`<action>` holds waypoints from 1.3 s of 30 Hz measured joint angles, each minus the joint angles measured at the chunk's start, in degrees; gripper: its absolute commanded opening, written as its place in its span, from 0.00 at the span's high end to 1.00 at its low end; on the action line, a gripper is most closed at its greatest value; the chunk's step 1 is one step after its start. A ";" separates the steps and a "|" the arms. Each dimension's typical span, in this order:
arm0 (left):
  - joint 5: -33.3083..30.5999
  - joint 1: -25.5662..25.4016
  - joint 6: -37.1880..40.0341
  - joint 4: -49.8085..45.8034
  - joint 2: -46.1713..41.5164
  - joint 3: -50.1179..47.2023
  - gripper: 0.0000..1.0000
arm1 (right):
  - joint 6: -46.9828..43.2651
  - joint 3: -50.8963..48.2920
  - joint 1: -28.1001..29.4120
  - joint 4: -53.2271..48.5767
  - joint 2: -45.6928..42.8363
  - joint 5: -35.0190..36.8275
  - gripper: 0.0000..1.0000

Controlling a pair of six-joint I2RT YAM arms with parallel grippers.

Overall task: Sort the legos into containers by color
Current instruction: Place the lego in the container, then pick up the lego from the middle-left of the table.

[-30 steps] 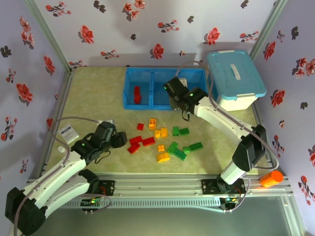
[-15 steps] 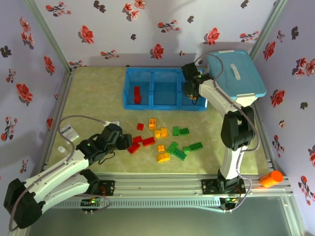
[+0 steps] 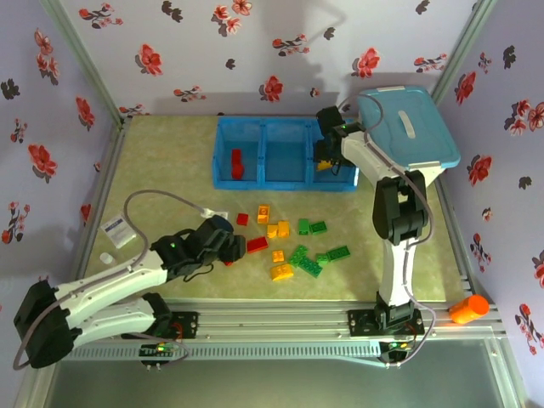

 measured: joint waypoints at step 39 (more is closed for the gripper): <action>13.07 -12.39 26.45 -3.34 40.24 25.40 0.37 | 6.93 -54.69 8.31 17.77 -61.66 -7.17 0.16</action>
